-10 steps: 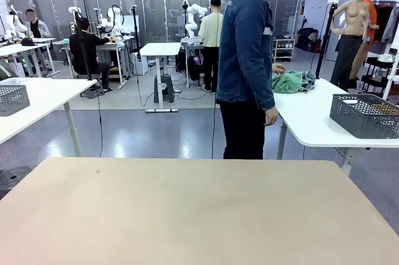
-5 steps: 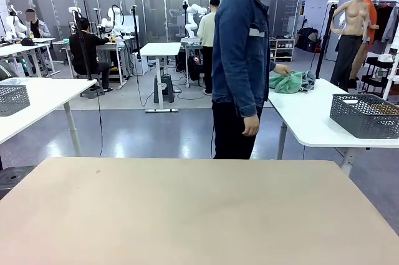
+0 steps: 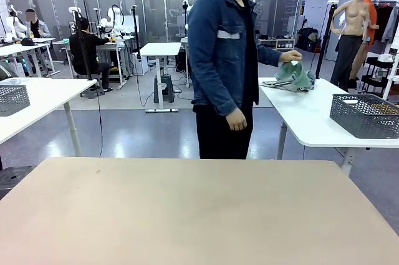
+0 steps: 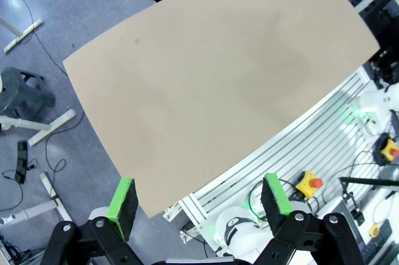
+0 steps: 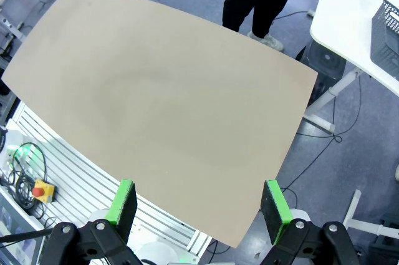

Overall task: Fold the towels and place them in the basket.
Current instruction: When a person lays out a Towel with hook on the table, fold it in half twice.

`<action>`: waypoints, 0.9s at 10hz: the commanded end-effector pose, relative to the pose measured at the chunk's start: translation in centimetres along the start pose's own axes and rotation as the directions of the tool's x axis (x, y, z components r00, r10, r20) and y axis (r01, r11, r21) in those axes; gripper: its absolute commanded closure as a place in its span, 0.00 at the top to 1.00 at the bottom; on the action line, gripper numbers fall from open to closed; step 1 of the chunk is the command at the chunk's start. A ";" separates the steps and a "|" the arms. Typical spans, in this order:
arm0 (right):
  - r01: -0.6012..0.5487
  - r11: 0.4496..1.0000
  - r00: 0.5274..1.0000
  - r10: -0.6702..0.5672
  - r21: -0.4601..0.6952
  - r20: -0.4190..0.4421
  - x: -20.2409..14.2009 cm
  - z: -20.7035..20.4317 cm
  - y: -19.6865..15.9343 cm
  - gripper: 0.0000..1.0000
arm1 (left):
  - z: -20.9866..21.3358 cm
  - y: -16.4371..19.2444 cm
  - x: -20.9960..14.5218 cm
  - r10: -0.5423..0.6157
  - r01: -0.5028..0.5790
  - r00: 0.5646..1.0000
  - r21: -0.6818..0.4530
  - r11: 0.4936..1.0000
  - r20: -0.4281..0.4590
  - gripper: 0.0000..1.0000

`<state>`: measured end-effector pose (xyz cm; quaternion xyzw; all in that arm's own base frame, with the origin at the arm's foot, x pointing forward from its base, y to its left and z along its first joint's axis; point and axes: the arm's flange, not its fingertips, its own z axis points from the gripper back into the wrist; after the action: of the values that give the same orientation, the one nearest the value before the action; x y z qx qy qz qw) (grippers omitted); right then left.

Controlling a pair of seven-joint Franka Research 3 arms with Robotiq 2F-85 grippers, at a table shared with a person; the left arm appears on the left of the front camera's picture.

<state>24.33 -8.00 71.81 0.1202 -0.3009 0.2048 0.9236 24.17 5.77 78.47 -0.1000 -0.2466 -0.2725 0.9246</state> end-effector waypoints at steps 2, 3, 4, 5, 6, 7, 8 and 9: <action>-0.012 1.000 1.000 0.012 0.012 0.001 0.1 -0.1 0.1 1.00 | 0.0 0.1 0.0 -0.001 0.001 1.000 -0.004 1.000 0.002 1.00; -0.012 1.000 1.000 0.012 0.012 0.001 0.1 -0.1 0.1 1.00 | 0.0 0.1 0.0 -0.001 0.001 1.000 -0.004 1.000 0.002 1.00; -0.012 1.000 1.000 0.012 0.012 0.001 0.1 -0.1 0.1 1.00 | 0.0 0.1 0.0 -0.001 0.001 1.000 -0.004 1.000 0.002 1.00; -0.012 1.000 1.000 0.012 0.012 0.001 0.1 -0.1 0.1 1.00 | 0.0 0.1 0.0 -0.001 0.001 1.000 -0.004 1.000 0.002 1.00; -0.012 1.000 1.000 0.012 0.012 0.001 0.1 -0.1 0.1 1.00 | 0.0 0.1 0.0 -0.001 0.001 1.000 -0.004 1.000 0.002 1.00; -0.012 1.000 1.000 0.012 0.012 0.001 0.1 -0.1 0.1 1.00 | 0.0 0.1 0.0 -0.001 0.001 1.000 -0.004 1.000 0.002 1.00; -0.012 1.000 1.000 0.012 0.012 0.001 0.1 -0.1 0.1 1.00 | 0.0 0.1 0.0 -0.001 0.001 1.000 -0.004 1.000 0.002 1.00; -0.012 1.000 1.000 0.012 0.012 0.001 0.1 -0.1 0.1 1.00 | 0.0 0.1 0.0 -0.001 0.001 1.000 -0.004 1.000 0.002 1.00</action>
<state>24.33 -8.00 71.82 0.1202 -0.3009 0.2048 0.9236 24.17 5.77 78.47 -0.1000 -0.2466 -0.2725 0.9246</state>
